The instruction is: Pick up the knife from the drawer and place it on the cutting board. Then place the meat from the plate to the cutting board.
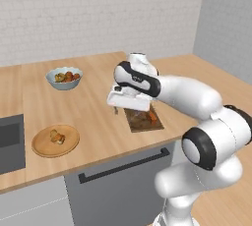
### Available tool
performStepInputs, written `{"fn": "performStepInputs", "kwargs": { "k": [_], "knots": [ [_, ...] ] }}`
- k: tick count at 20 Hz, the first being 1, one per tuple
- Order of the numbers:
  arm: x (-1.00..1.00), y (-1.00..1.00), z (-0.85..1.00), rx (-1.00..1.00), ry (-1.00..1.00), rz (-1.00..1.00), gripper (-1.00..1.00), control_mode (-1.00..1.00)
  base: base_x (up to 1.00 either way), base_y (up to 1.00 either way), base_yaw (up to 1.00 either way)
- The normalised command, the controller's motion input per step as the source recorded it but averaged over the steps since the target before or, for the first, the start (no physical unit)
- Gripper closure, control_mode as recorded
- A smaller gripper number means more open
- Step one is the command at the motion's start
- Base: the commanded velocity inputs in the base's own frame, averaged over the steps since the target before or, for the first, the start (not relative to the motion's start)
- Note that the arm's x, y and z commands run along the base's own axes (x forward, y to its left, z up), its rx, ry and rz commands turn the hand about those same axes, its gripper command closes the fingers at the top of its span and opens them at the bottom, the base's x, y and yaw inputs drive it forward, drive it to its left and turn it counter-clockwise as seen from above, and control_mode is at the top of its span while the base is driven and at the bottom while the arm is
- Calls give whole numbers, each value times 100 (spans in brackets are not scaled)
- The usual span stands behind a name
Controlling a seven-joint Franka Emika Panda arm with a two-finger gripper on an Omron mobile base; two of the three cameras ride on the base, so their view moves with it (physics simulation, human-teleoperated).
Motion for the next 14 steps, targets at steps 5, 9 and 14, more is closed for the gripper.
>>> {"fn": "performStepInputs", "kwargs": {
  "k": [5,9,14],
  "knots": [
    [-87,100,-8,9,20,6,-100,-100,0,0,0],
    [-25,100,-1,-6,-3,2,-100,-100,0,0,0],
    [0,100,-23,-15,-1,2,-100,-100,0,0,0]
  ]
}}
